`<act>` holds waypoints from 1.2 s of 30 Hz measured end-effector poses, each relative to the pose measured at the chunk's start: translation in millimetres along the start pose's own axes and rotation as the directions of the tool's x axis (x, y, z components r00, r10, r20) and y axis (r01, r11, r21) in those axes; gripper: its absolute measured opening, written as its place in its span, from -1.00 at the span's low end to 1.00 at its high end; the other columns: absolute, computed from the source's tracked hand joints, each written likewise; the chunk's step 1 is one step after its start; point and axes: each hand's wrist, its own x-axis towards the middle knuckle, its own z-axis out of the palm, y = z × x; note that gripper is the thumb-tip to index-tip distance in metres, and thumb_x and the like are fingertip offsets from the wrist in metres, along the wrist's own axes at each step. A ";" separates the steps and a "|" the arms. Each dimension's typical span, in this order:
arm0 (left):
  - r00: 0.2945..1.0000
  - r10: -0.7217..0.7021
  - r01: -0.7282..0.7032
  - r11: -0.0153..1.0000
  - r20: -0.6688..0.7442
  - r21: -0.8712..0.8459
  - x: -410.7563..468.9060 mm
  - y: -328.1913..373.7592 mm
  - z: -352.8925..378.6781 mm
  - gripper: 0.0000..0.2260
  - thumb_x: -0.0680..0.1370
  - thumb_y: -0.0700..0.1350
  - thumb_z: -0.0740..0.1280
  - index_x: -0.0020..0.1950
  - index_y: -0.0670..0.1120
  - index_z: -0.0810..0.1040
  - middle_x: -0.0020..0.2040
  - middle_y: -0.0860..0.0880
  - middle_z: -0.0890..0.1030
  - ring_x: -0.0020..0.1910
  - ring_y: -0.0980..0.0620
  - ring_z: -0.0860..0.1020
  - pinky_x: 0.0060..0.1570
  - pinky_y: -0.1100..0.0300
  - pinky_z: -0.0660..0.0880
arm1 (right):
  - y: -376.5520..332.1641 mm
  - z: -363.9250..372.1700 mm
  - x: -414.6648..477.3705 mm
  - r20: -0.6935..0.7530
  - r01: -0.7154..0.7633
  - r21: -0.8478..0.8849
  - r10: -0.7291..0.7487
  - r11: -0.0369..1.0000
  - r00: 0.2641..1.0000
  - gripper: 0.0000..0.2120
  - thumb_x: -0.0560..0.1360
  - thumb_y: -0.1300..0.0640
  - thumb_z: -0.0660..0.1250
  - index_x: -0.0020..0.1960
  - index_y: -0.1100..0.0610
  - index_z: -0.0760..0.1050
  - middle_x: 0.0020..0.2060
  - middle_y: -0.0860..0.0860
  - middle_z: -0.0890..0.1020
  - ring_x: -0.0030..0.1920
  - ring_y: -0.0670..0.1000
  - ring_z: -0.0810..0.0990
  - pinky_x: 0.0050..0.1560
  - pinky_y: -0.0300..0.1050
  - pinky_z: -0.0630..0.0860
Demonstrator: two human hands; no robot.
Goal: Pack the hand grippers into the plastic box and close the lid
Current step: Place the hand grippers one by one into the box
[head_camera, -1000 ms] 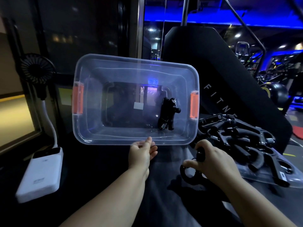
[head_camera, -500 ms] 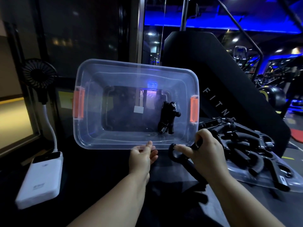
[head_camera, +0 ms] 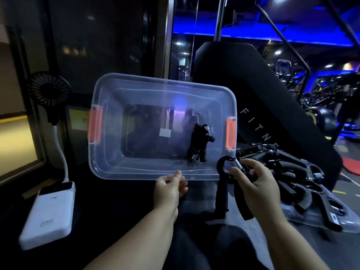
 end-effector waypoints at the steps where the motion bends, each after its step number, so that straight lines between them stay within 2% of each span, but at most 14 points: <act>1: 1.000 0.000 0.000 1.000 0.002 0.001 0.2 0.1 0.1 -0.84 0.55 -0.14 0.35 0.02 -0.20 0.46 -0.16 -0.12 0.62 -0.26 0.02 0.59 -0.21 0.18 0.59 | 0.9 -4.2 1.7 0.056 0.013 -0.063 -0.009 0.998 0.998 -0.74 0.44 -0.10 0.40 0.10 -0.09 0.53 -0.07 -0.09 0.55 -0.08 -0.05 0.53 -0.09 -0.15 0.39; 5: 1.000 0.003 -0.003 1.000 0.003 0.006 0.8 1.0 0.2 -0.84 0.56 -0.13 0.35 0.02 -0.20 0.45 -0.15 -0.12 0.63 -0.24 0.02 0.60 -0.19 0.17 0.59 | -5.0 -18.0 5.6 0.255 0.007 -0.180 0.040 0.984 0.966 -0.64 0.45 -0.02 0.40 0.22 -0.16 0.43 -0.17 -0.12 0.61 -0.23 -0.06 0.58 -0.27 -0.13 0.44; 9: 1.000 -0.010 0.010 1.000 0.010 0.006 0.6 -0.9 -1.2 -0.83 0.56 -0.12 0.34 0.03 -0.21 0.45 -0.15 -0.12 0.62 -0.25 0.02 0.60 -0.20 0.17 0.58 | -7.0 -23.8 7.9 0.341 -0.011 -0.214 0.085 0.977 0.936 -0.47 0.42 0.06 0.41 0.31 -0.29 0.35 -0.20 -0.14 0.61 -0.26 -0.01 0.62 -0.15 0.08 0.62; 12: 1.000 -0.014 0.014 1.000 0.016 0.002 1.3 -1.5 -2.3 -0.83 0.56 -0.12 0.34 0.02 -0.20 0.45 -0.16 -0.12 0.62 -0.26 0.02 0.59 -0.21 0.18 0.58 | -9.2 -18.8 9.5 0.358 0.014 -0.202 0.061 0.979 0.932 -0.36 0.42 0.06 0.41 0.32 -0.45 0.26 -0.20 -0.07 0.63 -0.28 0.10 0.64 -0.21 0.16 0.62; 15: 0.999 -0.018 0.018 1.000 0.027 -0.001 1.6 -2.0 -2.4 -0.85 0.56 -0.12 0.34 -0.02 -0.19 0.46 -0.19 -0.10 0.62 -0.27 0.03 0.59 -0.21 0.18 0.58 | -18.4 -10.6 10.2 0.305 -0.008 -0.051 0.024 0.999 0.952 -0.29 0.45 0.14 0.41 0.37 -0.45 0.20 -0.21 0.03 0.64 -0.32 0.10 0.65 -0.22 0.03 0.63; 17: 0.999 -0.026 0.026 1.000 0.024 0.000 2.9 -2.0 -1.5 -0.87 0.56 -0.13 0.35 -0.06 -0.17 0.46 -0.21 -0.10 0.62 -0.28 0.03 0.58 -0.20 0.17 0.58 | -25.1 -4.7 13.9 0.220 -0.022 0.087 0.003 0.996 0.976 -0.30 0.47 0.20 0.39 0.39 -0.38 0.23 -0.30 -0.09 0.64 -0.30 0.15 0.65 -0.18 0.06 0.62; 19: 0.999 -0.037 0.037 0.999 0.018 -0.001 4.5 -1.8 -0.6 -0.87 0.55 -0.13 0.35 -0.08 -0.16 0.45 -0.22 -0.10 0.62 -0.29 0.03 0.58 -0.21 0.16 0.58 | -31.8 1.8 19.8 0.126 0.026 0.174 -0.048 0.984 0.991 -0.29 0.48 0.21 0.38 0.34 -0.46 0.20 -0.27 -0.29 0.62 -0.24 0.11 0.67 -0.11 0.08 0.63; 22: 0.999 -0.050 0.051 0.999 0.020 -0.020 5.0 -1.5 -1.0 -0.86 0.55 -0.14 0.36 -0.05 -0.19 0.45 -0.24 -0.10 0.61 -0.31 0.04 0.57 -0.23 0.17 0.56 | -40.5 17.0 35.4 0.040 0.095 0.200 -0.105 0.975 0.994 -0.29 0.51 0.19 0.35 0.38 -0.44 0.15 -0.09 -0.34 0.58 -0.24 -0.10 0.66 -0.12 -0.17 0.61; 24: 0.998 -0.063 0.063 0.998 0.022 -0.017 6.4 -3.0 -3.1 -0.83 0.54 -0.13 0.37 0.00 -0.21 0.46 -0.25 -0.10 0.62 -0.32 0.04 0.58 -0.24 0.17 0.57 | -44.1 31.1 48.8 0.038 0.102 0.173 -0.110 0.980 0.993 -0.30 0.52 0.17 0.34 0.46 -0.34 0.12 -0.01 -0.35 0.53 -0.16 0.02 0.67 -0.04 -0.04 0.61; 26: 0.997 -0.070 0.070 0.997 0.019 -0.017 8.9 -5.3 -4.1 -0.78 0.52 -0.11 0.39 0.03 -0.22 0.47 -0.28 -0.09 0.63 -0.33 0.03 0.59 -0.22 0.14 0.57 | -45.2 45.8 61.1 0.066 0.110 0.104 -0.117 0.989 0.991 -0.30 0.52 0.13 0.33 0.47 -0.33 0.09 0.06 -0.22 0.58 -0.08 0.11 0.66 0.03 0.11 0.59; 28: 0.998 -0.069 0.069 0.998 0.001 -0.002 11.2 -7.1 -3.5 -0.79 0.51 -0.10 0.41 0.01 -0.18 0.47 -0.27 -0.10 0.63 -0.32 0.01 0.60 -0.17 0.09 0.58 | -42.4 61.4 71.9 0.116 0.112 0.019 -0.113 0.994 0.987 -0.30 0.52 0.10 0.31 0.48 -0.34 0.04 0.14 -0.03 0.61 -0.04 0.10 0.64 0.06 0.02 0.56; 30: 0.998 -0.057 0.057 0.998 -0.018 0.009 9.9 -7.3 -1.3 -0.83 0.52 -0.10 0.39 -0.03 -0.16 0.47 -0.25 -0.11 0.63 -0.31 0.00 0.59 -0.15 0.07 0.58 | -39.3 75.5 80.5 0.167 0.106 -0.083 -0.091 0.991 0.982 -0.32 0.54 0.09 0.28 0.50 -0.30 0.02 0.06 0.09 0.63 -0.11 0.11 0.61 -0.06 -0.10 0.48; 34: 0.999 -0.040 0.040 0.999 -0.031 -0.016 4.2 -5.5 1.6 -0.84 0.53 -0.12 0.39 -0.10 -0.15 0.44 -0.25 -0.12 0.59 -0.30 0.01 0.56 -0.15 0.08 0.57 | -35.5 98.6 92.0 0.237 0.113 -0.246 -0.054 0.963 0.970 -0.33 0.55 0.11 0.23 0.53 -0.23 -0.02 0.12 0.20 0.60 0.04 0.23 0.58 -0.07 -0.11 0.38; 36: 0.999 -0.035 0.035 0.999 -0.035 -0.020 3.9 -5.3 1.2 -0.84 0.53 -0.12 0.39 -0.11 -0.14 0.44 -0.24 -0.12 0.59 -0.30 0.01 0.55 -0.20 0.11 0.57 | -33.6 108.6 96.7 0.267 0.135 -0.285 -0.057 0.949 0.962 -0.33 0.55 0.14 0.21 0.53 -0.22 -0.02 0.15 0.20 0.59 0.06 0.24 0.56 -0.06 -0.08 0.39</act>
